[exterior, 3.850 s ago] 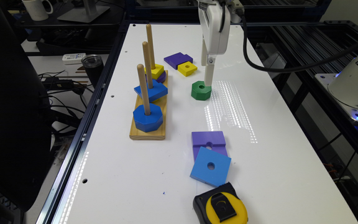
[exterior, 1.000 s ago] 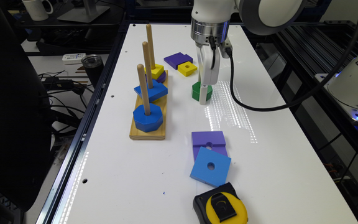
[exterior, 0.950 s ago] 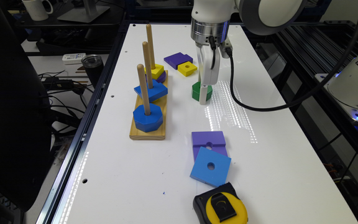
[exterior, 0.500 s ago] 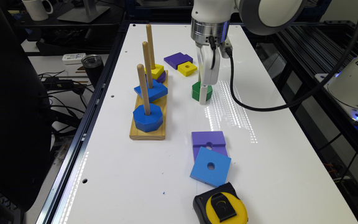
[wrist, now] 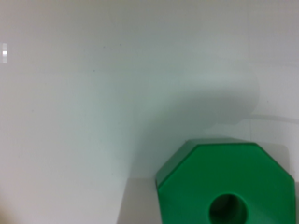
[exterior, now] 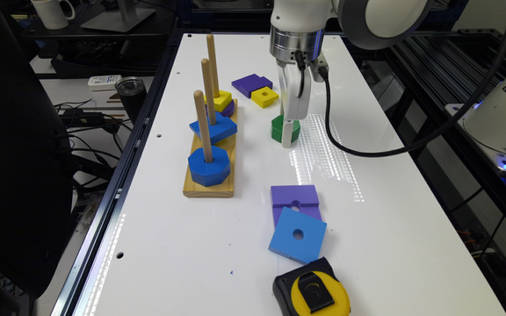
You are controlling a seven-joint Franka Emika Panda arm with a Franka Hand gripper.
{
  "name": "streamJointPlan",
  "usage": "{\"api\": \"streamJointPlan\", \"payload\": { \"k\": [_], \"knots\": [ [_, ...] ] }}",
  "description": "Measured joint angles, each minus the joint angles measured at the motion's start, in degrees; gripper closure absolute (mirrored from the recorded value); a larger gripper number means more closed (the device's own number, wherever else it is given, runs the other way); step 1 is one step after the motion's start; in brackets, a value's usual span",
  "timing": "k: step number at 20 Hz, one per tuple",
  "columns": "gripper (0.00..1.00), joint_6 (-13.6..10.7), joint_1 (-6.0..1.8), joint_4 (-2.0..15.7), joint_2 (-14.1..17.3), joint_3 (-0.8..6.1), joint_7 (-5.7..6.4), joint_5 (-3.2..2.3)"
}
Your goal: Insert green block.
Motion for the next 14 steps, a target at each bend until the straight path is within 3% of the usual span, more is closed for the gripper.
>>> {"api": "streamJointPlan", "payload": {
  "k": [8, 14],
  "knots": [
    [1.00, -1.07, -0.01, -0.07, -1.67, 0.00, 0.00, 0.00],
    [1.00, -4.65, -0.01, -0.40, -5.62, 0.01, 0.00, 0.00]
  ]
}}
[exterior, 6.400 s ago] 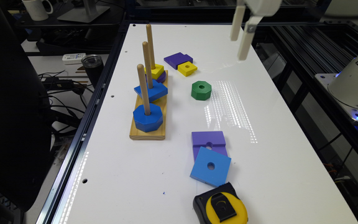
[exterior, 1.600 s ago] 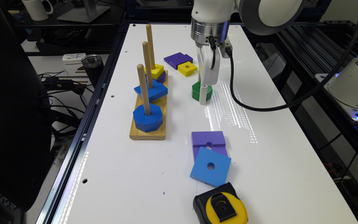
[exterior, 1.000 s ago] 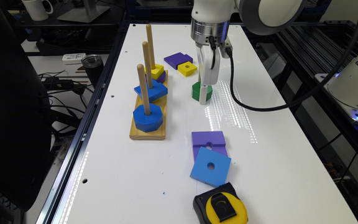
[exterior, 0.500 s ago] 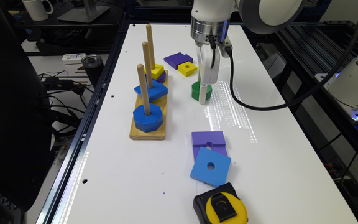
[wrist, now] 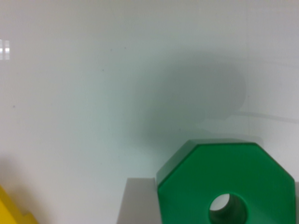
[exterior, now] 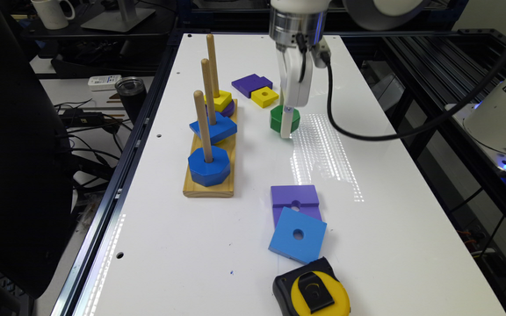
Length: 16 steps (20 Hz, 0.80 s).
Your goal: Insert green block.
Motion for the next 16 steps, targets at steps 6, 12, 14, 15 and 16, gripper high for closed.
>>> {"api": "streamJointPlan", "payload": {
  "k": [6, 12, 14, 15, 16],
  "knots": [
    [1.00, -4.46, -0.01, -0.15, -4.65, 0.01, 0.00, 0.00],
    [1.00, -9.25, -0.02, -0.15, -9.69, 0.02, 0.00, 0.00],
    [1.00, -10.73, -0.02, -0.13, -11.26, 0.03, 0.00, 0.00],
    [1.00, -11.58, -0.02, -0.13, -12.20, 0.03, 0.00, 0.00],
    [1.00, -12.28, -0.02, -0.12, -13.00, 0.03, 0.00, 0.01]
  ]
}}
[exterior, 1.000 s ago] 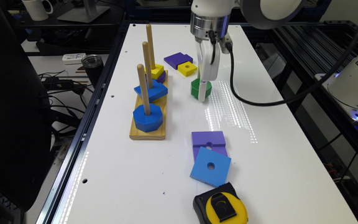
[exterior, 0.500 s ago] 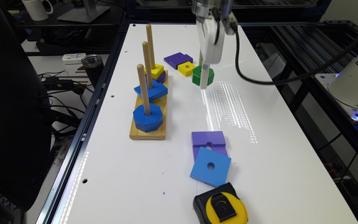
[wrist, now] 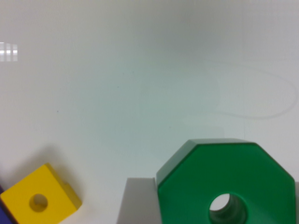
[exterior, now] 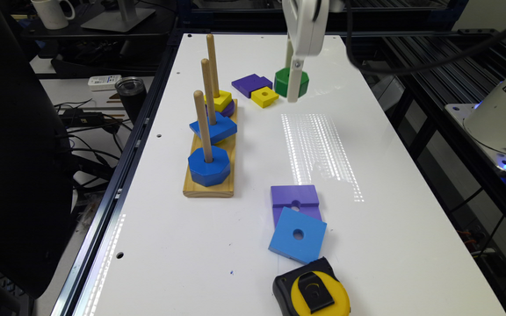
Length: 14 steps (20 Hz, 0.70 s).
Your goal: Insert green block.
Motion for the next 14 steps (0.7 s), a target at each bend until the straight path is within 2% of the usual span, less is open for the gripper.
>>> {"api": "streamJointPlan", "payload": {
  "k": [8, 14],
  "knots": [
    [1.00, -5.20, 0.00, 0.34, -5.59, 0.00, 0.00, 0.01],
    [1.00, -8.71, -0.01, 1.58, -8.20, 0.01, 0.00, 0.03]
  ]
}}
